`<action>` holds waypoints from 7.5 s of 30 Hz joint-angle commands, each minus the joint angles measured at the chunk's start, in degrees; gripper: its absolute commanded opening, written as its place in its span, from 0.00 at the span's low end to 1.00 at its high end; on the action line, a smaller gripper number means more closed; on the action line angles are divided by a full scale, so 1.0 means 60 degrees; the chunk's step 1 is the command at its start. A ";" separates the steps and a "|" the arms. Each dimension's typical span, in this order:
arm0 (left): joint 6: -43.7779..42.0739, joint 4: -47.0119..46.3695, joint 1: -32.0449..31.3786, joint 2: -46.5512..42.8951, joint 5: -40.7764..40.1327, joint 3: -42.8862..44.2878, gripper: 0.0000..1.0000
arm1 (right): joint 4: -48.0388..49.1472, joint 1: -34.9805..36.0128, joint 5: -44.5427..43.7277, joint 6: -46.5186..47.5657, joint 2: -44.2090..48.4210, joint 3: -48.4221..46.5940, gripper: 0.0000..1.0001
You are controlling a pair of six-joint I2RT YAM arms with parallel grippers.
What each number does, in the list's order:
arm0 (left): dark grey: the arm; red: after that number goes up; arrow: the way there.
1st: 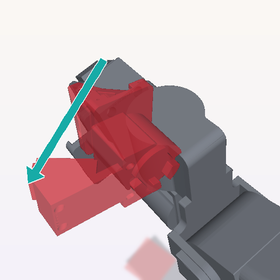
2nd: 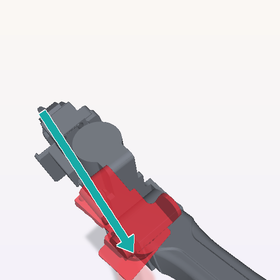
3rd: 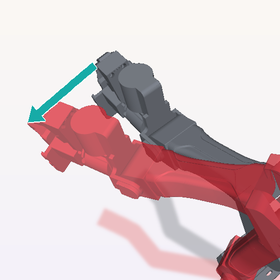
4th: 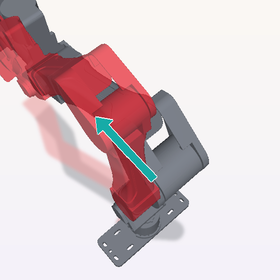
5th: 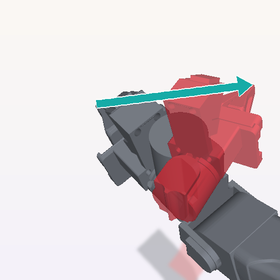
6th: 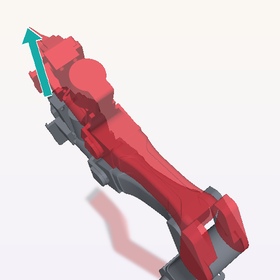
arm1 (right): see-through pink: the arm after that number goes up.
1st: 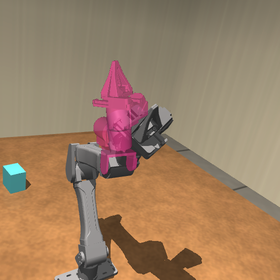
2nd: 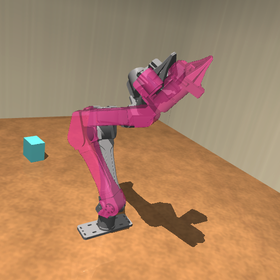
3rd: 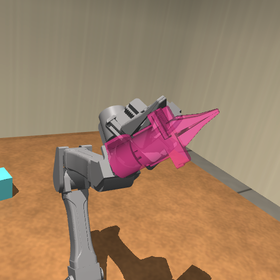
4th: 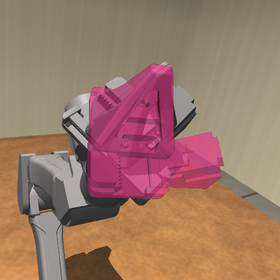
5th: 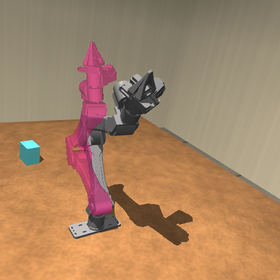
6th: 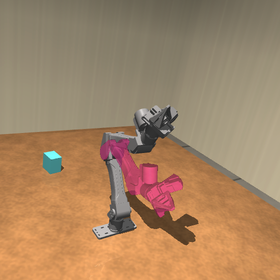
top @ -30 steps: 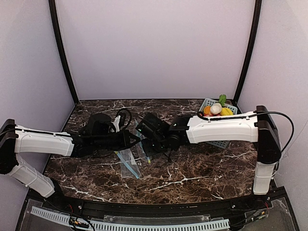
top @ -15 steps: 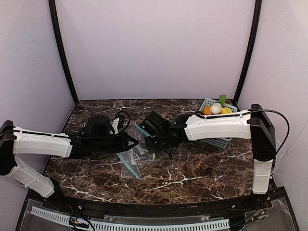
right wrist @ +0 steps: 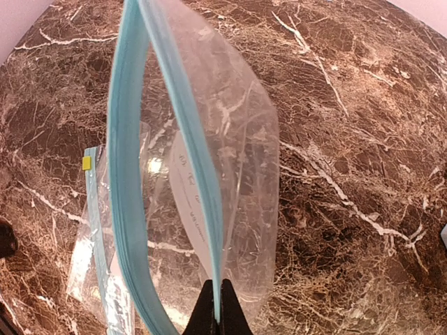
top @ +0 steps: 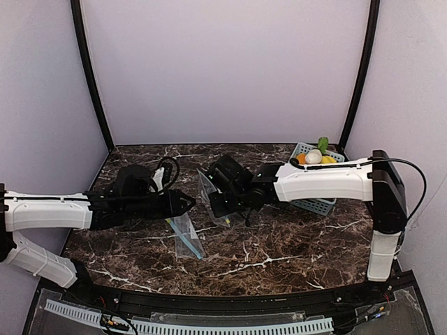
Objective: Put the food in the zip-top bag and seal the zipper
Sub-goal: Adjust the zipper food storage bag at the center of the board, then pick up the fake fruit from the bin.
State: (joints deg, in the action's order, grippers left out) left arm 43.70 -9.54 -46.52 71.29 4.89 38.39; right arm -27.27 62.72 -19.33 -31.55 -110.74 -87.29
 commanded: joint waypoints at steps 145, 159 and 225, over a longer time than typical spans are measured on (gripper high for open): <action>-0.7187 0.5794 0.0869 0.2062 0.0382 0.4821 0.42 | -0.0122 0.0885 -0.0404 0.2572 0.0555 0.0104 0.00; -0.7645 0.6281 0.0867 0.2166 0.0816 0.4928 0.10 | -0.0290 0.0868 -0.0527 0.2473 0.0455 -0.0069 0.00; -0.6600 0.6262 0.1660 0.2155 0.0925 0.4420 0.01 | -0.0955 -0.6247 -0.0037 0.0615 0.4045 0.3779 0.99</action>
State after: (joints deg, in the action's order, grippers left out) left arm 3.70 27.92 -36.86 86.87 10.02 66.15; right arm -38.33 26.87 -23.35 -29.69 -86.24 -64.79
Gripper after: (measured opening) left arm 0.009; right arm 0.986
